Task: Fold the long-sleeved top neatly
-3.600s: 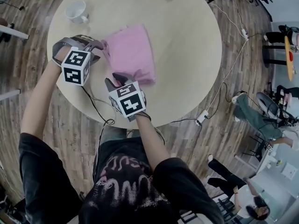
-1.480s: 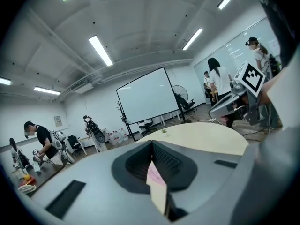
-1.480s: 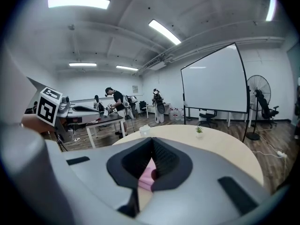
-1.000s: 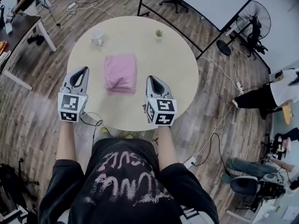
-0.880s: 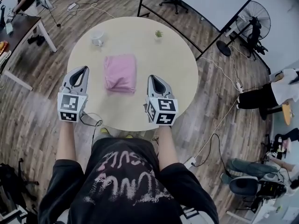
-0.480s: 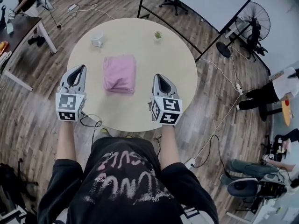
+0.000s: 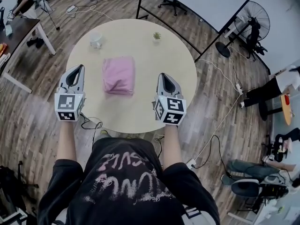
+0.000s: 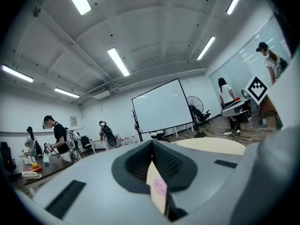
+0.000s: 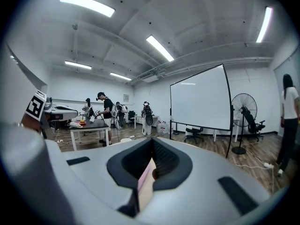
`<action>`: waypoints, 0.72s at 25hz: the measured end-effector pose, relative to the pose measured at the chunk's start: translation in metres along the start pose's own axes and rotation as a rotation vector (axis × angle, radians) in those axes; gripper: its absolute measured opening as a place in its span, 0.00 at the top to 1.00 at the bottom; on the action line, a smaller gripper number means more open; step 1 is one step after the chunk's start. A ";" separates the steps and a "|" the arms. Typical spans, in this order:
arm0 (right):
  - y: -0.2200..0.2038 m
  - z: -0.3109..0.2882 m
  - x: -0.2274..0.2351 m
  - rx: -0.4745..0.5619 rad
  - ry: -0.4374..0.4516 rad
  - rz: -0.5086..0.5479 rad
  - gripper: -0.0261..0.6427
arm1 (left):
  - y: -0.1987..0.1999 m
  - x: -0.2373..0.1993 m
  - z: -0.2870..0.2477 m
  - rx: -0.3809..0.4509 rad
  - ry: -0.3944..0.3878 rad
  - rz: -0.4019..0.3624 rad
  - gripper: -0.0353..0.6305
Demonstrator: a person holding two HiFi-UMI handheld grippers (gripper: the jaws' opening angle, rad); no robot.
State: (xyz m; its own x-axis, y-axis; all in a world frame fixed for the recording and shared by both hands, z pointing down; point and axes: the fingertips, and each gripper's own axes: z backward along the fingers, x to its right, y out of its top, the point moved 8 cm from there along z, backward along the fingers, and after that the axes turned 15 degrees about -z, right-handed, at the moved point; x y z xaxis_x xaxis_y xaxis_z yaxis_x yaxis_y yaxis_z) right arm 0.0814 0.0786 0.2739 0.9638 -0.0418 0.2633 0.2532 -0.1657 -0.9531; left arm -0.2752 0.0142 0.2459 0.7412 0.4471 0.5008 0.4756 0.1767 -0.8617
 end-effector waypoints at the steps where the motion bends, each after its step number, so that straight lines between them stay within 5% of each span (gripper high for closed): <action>1: 0.001 0.000 0.001 0.000 -0.001 0.002 0.96 | -0.001 0.000 0.000 -0.002 0.004 0.001 0.93; 18: 0.014 -0.012 0.006 0.011 -0.021 0.018 0.96 | -0.007 -0.010 -0.007 -0.002 0.029 0.039 0.93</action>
State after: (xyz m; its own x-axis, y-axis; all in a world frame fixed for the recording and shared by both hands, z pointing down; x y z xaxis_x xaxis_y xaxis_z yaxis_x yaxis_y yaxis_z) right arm 0.0898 0.0647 0.2643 0.9697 -0.0236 0.2430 0.2366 -0.1545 -0.9592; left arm -0.2825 0.0022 0.2476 0.7724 0.4279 0.4693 0.4471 0.1585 -0.8803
